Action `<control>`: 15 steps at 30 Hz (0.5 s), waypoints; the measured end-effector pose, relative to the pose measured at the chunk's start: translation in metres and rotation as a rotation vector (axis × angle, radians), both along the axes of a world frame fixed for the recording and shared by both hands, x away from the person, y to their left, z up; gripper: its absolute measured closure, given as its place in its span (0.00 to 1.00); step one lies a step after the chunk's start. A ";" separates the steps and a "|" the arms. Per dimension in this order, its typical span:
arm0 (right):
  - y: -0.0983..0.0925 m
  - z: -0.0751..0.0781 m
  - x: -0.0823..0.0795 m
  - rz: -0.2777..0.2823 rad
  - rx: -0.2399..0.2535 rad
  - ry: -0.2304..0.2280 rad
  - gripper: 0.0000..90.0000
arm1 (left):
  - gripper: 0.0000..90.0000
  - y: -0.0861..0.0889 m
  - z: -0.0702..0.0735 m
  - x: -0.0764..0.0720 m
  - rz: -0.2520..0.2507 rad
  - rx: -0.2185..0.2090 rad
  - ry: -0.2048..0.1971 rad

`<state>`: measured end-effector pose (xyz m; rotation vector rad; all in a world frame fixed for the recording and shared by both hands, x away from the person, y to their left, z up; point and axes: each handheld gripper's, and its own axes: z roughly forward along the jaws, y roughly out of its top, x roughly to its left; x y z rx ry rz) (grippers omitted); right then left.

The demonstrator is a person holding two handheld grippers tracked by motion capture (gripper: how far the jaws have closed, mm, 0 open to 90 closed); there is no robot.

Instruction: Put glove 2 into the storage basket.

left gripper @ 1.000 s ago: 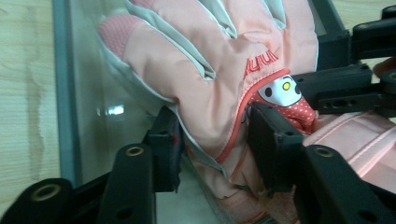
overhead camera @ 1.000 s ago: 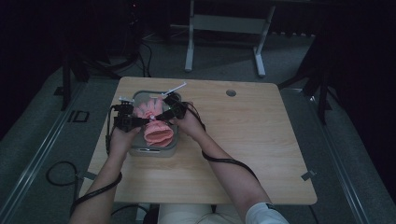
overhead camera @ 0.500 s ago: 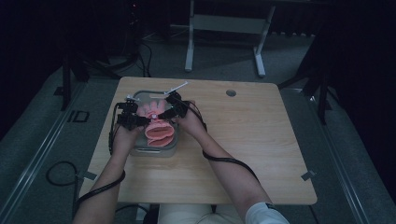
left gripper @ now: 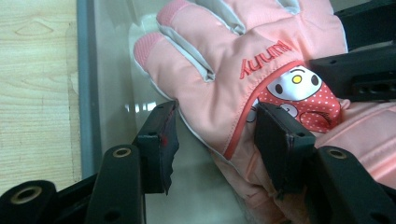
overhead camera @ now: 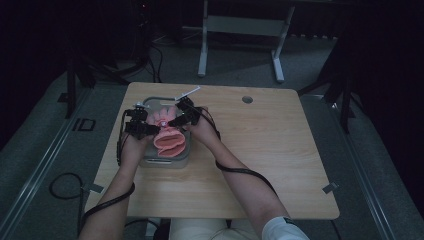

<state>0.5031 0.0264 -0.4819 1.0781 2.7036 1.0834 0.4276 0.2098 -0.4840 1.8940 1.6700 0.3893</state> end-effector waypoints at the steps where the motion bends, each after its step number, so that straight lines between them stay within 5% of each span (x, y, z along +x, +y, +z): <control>1: 0.000 0.004 -0.001 0.012 0.019 -0.007 0.54 | 0.51 0.002 0.001 -0.001 0.007 -0.007 -0.008; 15: -0.006 0.021 -0.004 0.034 0.124 0.006 0.53 | 0.48 0.012 0.020 -0.008 -0.004 -0.055 -0.065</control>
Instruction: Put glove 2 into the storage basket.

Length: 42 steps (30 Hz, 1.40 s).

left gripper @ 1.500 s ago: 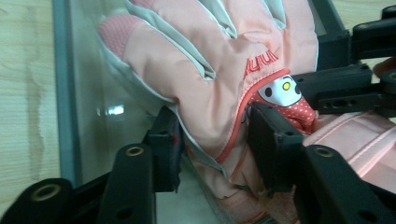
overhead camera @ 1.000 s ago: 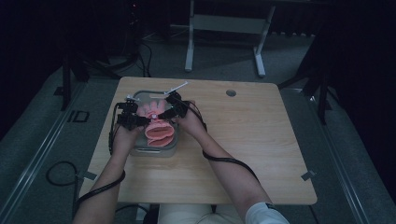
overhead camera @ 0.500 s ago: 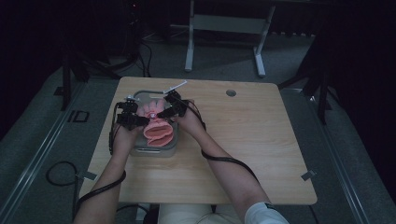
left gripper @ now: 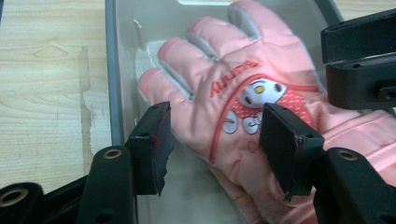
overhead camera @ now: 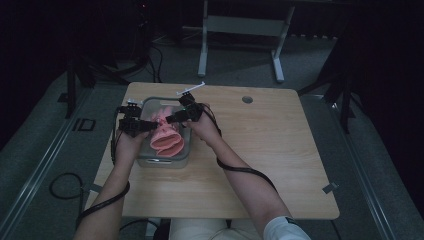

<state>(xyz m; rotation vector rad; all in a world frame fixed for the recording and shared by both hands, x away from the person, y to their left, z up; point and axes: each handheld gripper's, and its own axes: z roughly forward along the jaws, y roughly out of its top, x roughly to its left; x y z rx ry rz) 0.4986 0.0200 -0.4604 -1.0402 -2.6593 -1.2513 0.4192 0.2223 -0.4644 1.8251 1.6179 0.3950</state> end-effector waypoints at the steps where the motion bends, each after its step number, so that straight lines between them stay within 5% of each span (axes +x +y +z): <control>1: 0.000 0.001 -0.001 0.003 0.006 0.002 0.52 | 0.48 0.000 0.001 -0.001 0.000 -0.006 -0.004; 23: -0.013 0.018 -0.006 0.011 0.047 -0.023 0.52 | 0.47 -0.006 0.025 -0.009 -0.032 0.000 -0.067; 32: -0.028 0.024 -0.008 0.007 0.066 -0.036 0.48 | 0.44 -0.025 0.044 -0.021 -0.086 0.008 -0.127; 42: -0.055 0.030 -0.015 0.060 0.057 -0.075 0.30 | 0.20 -0.049 0.049 -0.026 -0.185 -0.072 -0.157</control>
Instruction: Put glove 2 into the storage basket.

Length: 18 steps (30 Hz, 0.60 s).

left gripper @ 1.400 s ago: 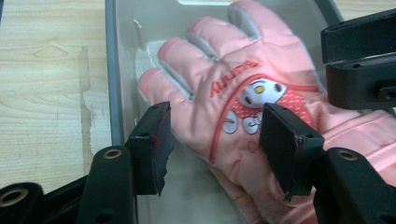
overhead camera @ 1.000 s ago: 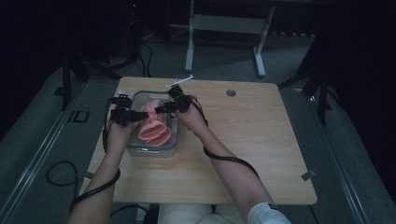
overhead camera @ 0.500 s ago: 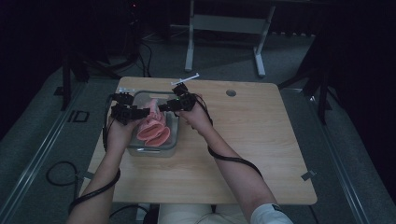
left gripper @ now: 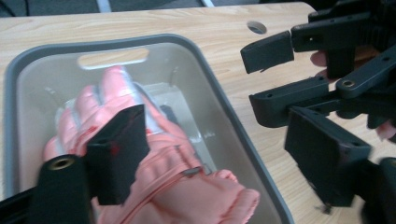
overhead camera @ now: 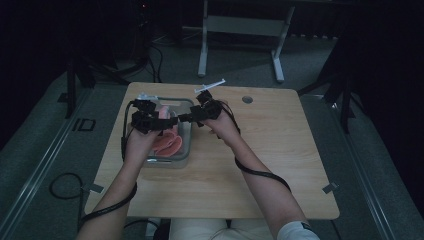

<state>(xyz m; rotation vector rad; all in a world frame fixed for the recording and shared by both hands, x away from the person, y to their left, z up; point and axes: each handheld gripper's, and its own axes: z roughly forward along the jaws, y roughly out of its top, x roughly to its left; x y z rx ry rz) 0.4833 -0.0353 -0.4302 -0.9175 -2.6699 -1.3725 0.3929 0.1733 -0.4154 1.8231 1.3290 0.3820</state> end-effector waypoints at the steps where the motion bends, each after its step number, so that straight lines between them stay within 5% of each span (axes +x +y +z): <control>1: 0.000 0.000 0.000 0.000 0.000 0.000 0.30 | 0.20 -0.003 0.000 0.000 -0.007 0.012 -0.008; 10: -0.033 -0.008 -0.007 -0.007 -0.010 -0.030 0.26 | 0.01 -0.026 -0.001 -0.003 -0.104 0.002 -0.026; 14: -0.045 -0.012 -0.010 -0.010 -0.015 -0.042 0.23 | 0.01 -0.045 -0.001 -0.008 -0.142 0.048 -0.059; 18: -0.056 -0.014 -0.012 -0.013 -0.030 -0.053 0.23 | 0.01 -0.059 -0.001 -0.011 -0.190 0.034 -0.076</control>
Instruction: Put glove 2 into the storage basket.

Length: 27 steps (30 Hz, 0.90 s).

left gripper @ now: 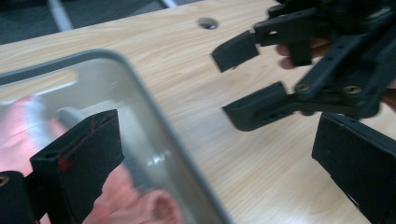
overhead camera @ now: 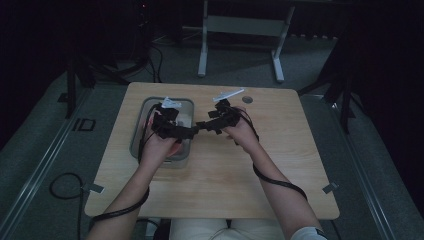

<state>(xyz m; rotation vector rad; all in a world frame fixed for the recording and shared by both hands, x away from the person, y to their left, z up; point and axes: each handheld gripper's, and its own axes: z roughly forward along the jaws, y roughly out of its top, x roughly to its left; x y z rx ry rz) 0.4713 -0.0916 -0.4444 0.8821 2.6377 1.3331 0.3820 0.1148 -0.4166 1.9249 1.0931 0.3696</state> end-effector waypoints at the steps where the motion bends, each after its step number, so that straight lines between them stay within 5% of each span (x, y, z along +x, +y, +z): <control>1: -0.004 0.000 -0.001 -0.001 0.000 -0.002 0.23 | 0.01 -0.003 0.000 -0.001 -0.010 -0.003 -0.005; 10: -0.032 -0.002 -0.009 -0.011 -0.011 -0.017 0.22 | 0.01 -0.031 -0.004 -0.013 -0.089 0.007 -0.031; 15: -0.045 -0.008 -0.014 -0.022 -0.009 -0.038 0.22 | 0.01 -0.039 -0.007 -0.019 -0.122 -0.031 -0.031; 27: -0.070 -0.027 -0.024 -0.018 -0.022 -0.054 0.22 | 0.01 -0.066 -0.022 -0.031 -0.199 0.033 -0.029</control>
